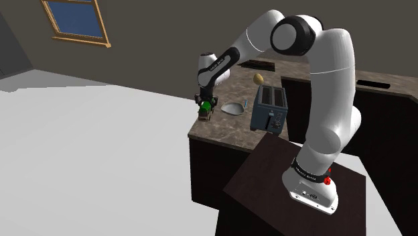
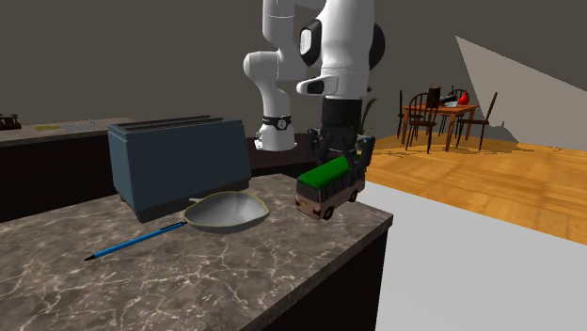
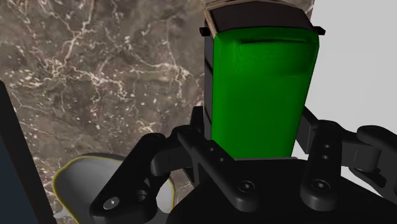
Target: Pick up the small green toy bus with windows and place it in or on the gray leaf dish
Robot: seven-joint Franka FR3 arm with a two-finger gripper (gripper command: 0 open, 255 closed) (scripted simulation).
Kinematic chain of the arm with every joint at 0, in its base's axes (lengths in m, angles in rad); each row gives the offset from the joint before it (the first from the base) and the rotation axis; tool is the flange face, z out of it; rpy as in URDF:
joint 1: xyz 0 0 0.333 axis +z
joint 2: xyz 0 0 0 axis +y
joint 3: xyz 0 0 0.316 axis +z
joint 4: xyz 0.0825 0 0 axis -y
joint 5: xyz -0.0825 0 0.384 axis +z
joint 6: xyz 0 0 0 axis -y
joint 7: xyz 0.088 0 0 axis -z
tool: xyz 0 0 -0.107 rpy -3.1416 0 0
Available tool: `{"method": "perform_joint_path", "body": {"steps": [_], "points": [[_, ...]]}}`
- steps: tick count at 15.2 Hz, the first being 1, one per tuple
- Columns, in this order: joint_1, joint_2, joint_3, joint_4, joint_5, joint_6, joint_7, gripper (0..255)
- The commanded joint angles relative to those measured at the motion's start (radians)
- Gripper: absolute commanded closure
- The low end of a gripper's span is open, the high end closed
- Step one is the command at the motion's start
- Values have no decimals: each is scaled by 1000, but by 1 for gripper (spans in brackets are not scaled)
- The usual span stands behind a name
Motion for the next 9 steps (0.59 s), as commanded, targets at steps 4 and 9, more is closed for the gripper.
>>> {"method": "perform_joint_path", "body": {"steps": [4, 9], "points": [[-2, -48, 4, 6, 6, -53, -5, 255], [-4, -89, 7, 19, 12, -106, -10, 255]]}}
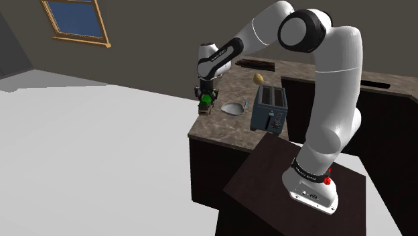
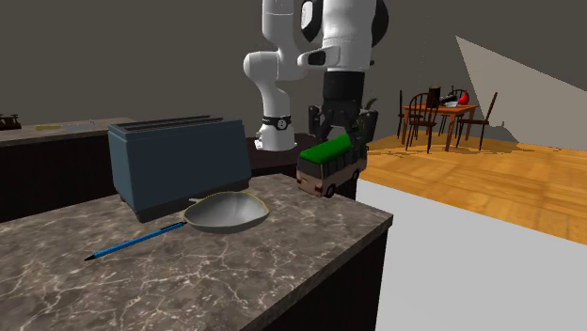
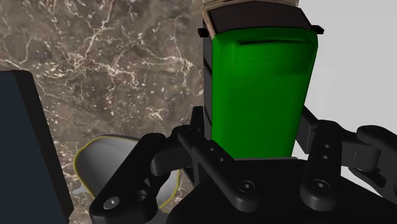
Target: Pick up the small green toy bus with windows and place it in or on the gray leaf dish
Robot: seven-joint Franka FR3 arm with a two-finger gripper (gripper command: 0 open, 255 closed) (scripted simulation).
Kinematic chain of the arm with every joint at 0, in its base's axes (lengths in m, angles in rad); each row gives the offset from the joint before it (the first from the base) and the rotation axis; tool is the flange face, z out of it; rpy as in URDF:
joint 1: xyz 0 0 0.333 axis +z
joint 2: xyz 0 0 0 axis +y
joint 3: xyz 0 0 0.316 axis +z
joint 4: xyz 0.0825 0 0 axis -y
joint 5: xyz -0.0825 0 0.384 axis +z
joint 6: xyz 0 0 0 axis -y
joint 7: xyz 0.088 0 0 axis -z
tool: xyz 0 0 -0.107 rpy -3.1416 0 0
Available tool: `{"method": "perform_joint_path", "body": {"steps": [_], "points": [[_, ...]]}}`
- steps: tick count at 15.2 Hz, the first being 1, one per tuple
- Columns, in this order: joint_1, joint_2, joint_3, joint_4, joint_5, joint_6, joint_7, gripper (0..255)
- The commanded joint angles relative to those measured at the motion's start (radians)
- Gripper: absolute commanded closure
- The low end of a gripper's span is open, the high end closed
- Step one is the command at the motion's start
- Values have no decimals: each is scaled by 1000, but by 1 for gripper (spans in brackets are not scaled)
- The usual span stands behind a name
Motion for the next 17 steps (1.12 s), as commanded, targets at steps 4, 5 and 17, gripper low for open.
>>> {"method": "perform_joint_path", "body": {"steps": [4, 5, 17], "points": [[-3, -34, 2, 16, 5, -49, -7, 255], [-18, -44, -4, 4, 9, -45, -29, 255], [-200, -104, -85, -58, 45, -34, -310, 255]]}}
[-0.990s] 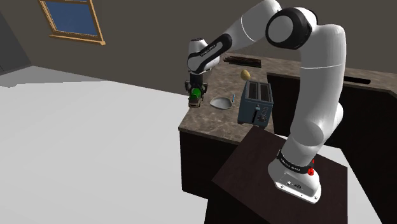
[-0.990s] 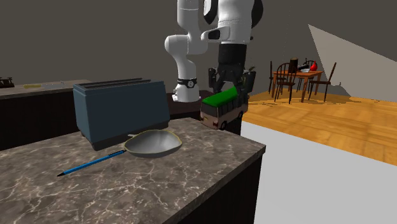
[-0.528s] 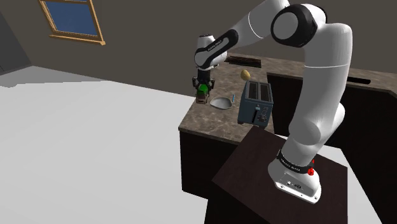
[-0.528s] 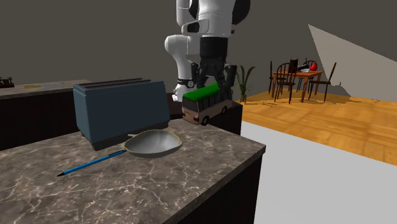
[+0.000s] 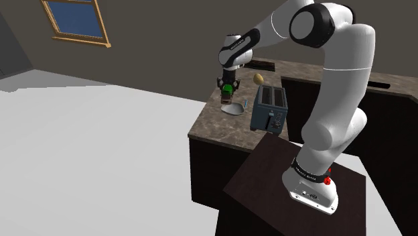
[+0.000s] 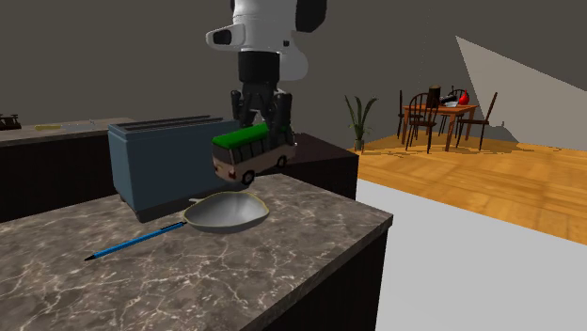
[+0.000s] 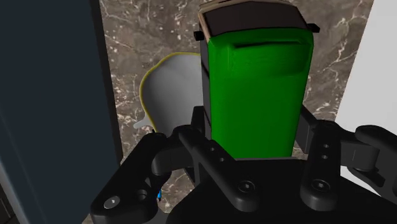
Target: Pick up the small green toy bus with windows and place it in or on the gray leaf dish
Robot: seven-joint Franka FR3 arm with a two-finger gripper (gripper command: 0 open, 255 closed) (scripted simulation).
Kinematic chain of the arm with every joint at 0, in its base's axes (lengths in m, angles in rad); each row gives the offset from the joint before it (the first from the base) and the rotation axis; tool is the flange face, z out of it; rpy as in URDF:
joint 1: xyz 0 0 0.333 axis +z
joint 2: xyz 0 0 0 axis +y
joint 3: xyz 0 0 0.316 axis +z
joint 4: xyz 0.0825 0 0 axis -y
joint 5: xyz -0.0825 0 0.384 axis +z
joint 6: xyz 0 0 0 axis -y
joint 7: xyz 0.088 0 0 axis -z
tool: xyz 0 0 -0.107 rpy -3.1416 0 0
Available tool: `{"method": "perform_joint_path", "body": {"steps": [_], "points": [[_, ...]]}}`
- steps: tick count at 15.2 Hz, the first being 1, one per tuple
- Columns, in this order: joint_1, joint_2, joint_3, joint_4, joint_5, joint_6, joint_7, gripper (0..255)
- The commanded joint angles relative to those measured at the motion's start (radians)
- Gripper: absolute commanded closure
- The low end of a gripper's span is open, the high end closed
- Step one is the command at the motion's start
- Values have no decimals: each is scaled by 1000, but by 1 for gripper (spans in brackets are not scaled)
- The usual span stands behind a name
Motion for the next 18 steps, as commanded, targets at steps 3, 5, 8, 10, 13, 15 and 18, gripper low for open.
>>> {"method": "perform_joint_path", "body": {"steps": [3, 5, 8, 10, 13, 15, 18], "points": [[-62, -11, -29, 1, 13, -7, -100, 255], [-85, 1, -40, 7, 18, 0, -136, 255], [-86, 24, -39, -5, 18, 34, -136, 255], [-86, 40, -39, -11, 19, 56, -136, 255], [-86, 65, -39, -20, 19, 89, -135, 255], [-87, 82, -38, -24, 20, 111, -135, 255], [-87, 110, -38, -29, 21, 143, -135, 255]]}}
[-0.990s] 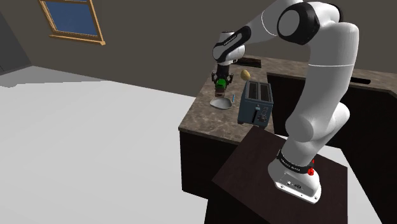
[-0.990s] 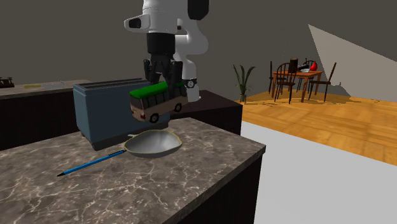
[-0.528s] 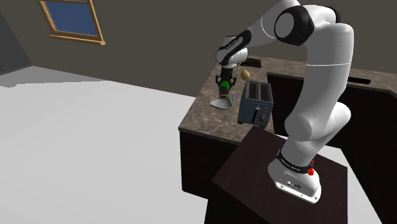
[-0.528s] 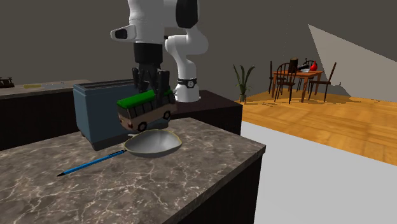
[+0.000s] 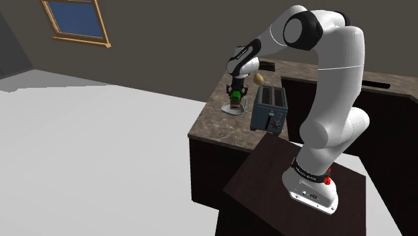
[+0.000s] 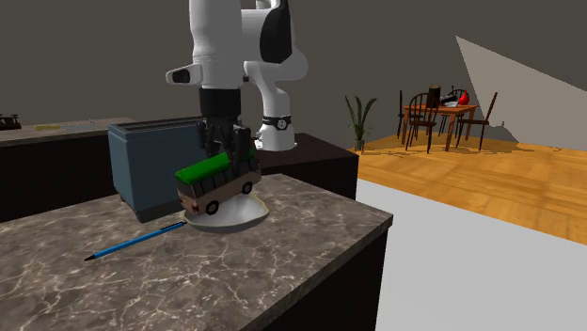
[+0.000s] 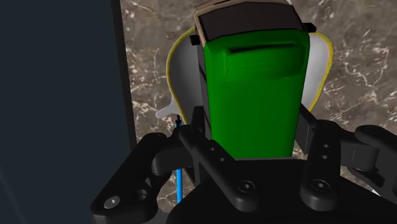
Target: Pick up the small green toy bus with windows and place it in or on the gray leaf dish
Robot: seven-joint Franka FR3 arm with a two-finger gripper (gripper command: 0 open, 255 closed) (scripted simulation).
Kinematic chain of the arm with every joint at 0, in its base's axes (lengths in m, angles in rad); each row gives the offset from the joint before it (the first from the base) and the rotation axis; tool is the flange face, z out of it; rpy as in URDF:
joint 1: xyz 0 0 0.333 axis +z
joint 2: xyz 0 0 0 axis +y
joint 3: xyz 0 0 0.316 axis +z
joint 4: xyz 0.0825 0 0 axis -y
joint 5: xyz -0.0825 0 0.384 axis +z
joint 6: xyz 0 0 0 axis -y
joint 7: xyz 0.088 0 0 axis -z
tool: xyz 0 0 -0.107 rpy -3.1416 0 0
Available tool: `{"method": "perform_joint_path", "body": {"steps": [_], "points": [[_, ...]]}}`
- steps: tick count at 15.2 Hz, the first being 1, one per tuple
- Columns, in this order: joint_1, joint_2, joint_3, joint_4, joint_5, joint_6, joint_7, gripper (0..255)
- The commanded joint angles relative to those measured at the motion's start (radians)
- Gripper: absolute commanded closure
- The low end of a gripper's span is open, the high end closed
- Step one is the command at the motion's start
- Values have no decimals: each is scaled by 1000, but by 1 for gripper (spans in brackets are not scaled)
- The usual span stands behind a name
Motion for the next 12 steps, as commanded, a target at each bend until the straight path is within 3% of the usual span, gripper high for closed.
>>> {"method": "perform_joint_path", "body": {"steps": [1, 10, 11, 12], "points": [[1, 15, 1, -8, 0, 25, 2, 255], [1, 27, 1, -9, 0, 37, 2, 255], [1, 27, 1, -9, 0, 37, 2, 0], [1, 27, 1, -9, 0, 37, 2, 0]]}}
